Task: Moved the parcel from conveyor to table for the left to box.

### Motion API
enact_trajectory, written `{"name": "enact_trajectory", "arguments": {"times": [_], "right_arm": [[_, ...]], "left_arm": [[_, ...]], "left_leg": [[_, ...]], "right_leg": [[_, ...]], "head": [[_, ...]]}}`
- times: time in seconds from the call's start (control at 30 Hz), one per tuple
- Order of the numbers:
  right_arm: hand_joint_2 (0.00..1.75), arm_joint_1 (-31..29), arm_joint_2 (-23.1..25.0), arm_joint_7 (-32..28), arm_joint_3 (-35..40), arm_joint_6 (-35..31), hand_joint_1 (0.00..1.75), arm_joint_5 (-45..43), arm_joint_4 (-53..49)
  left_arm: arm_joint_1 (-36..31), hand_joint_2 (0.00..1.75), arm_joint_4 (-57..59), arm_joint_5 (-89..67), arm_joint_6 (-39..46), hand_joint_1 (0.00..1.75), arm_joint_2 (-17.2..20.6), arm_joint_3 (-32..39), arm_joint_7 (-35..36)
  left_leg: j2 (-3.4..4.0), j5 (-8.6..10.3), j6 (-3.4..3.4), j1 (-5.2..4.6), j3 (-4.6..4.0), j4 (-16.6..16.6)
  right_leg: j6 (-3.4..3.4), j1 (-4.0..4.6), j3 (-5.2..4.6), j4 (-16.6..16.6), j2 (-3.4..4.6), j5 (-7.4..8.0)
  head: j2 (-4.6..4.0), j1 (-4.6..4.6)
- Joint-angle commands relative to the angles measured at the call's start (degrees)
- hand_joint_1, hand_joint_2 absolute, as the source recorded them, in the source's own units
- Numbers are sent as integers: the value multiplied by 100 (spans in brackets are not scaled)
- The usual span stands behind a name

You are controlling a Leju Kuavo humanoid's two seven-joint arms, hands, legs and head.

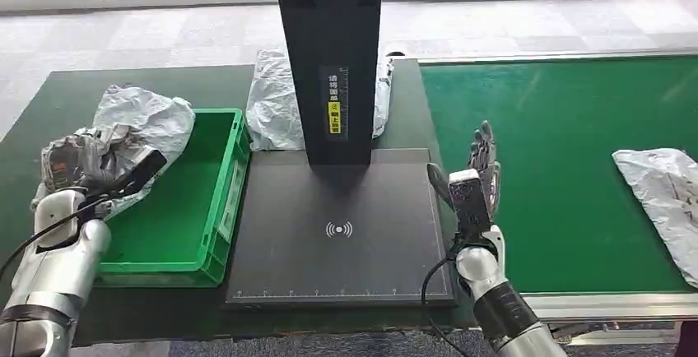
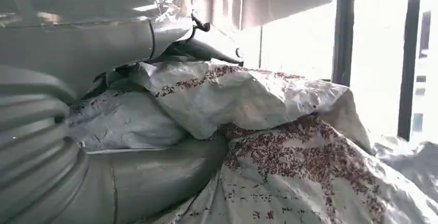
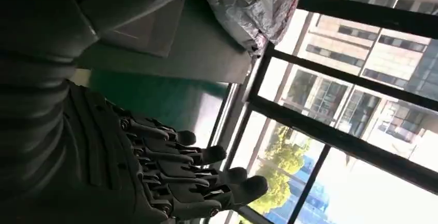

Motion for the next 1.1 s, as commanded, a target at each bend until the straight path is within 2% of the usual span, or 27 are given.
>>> {"name": "enact_trajectory", "arguments": {"times": [0.03,0.1,0.13,0.17,0.23,0.3,0.5,0.63,0.67,0.8,0.83,1.03,1.1], "right_arm": [[175,-406,-175,-16,521,10,0,-84,694],[175,-441,-177,-17,583,23,0,-148,719],[175,-456,-174,-26,605,6,0,-181,728],[175,-462,-174,-24,620,-11,0,-189,726],[175,-435,-195,0,611,-27,0,-197,625],[175,-401,-197,24,576,-5,0,-208,546],[175,-160,-37,229,456,-5,0,82,230],[175,-319,12,194,463,166,0,71,452],[175,-344,21,142,459,193,0,42,494],[175,-428,66,25,519,275,0,-39,641],[0,-437,73,30,538,315,0,-58,658],[0,-348,94,19,571,261,0,-68,560],[0,-264,100,13,517,176,0,-33,457]], "left_arm": [[-157,175,760,80,-102,175,-62,324,-53],[-138,175,820,187,-406,169,-101,308,-122],[-138,175,843,389,-640,56,-169,331,-307],[-130,175,853,483,-764,2,-215,310,-392],[-159,175,807,1119,-1384,0,-391,318,-903],[-153,175,682,1367,-1481,0,-440,288,-977],[-394,175,1,2583,-574,0,-771,610,-1234],[-374,175,-437,3934,-16,0,-918,1035,-1830],[-349,0,-493,4094,107,0,-892,1027,-1923],[-115,0,-910,4604,537,0,-935,1061,-2331],[-72,0,-980,4615,666,0,-945,1057,-2404],[204,0,-1436,5013,994,0,-964,981,-2700],[300,0,-1594,5321,699,0,-982,835,-2708]], "left_leg": [[-12,0,3,3,9,-5],[-16,1,4,3,10,-6],[-18,2,4,4,13,-10],[-13,1,3,1,9,-6],[-21,3,4,0,10,-8],[-34,6,5,1,8,-9],[-41,4,4,8,-9,7],[-39,3,4,7,-9,7],[-27,1,3,8,-7,8],[-12,0,2,4,-3,5],[-15,1,2,6,0,3],[-13,1,6,6,17,-13],[-15,1,3,2,3,-3]], "right_leg": [[0,2,11,-7,8,1],[-1,1,13,-8,7,1],[-1,2,17,-12,9,2],[0,0,11,-6,6,1],[0,-1,13,-8,2,1],[0,1,15,-10,-7,1],[-5,11,3,-3,-20,1],[-5,9,0,-1,-14,2],[-5,10,-1,-1,-5,4],[-6,7,-1,-1,5,5],[-6,8,2,-3,7,5],[-5,7,18,-19,24,11],[-5,4,6,-6,6,5]], "head": [[0,0],[0,-2],[0,0],[2,-2],[2,-2],[2,-2],[2,-2],[2,0],[0,0],[0,0],[2,-2],[0,-2],[0,-2]]}}
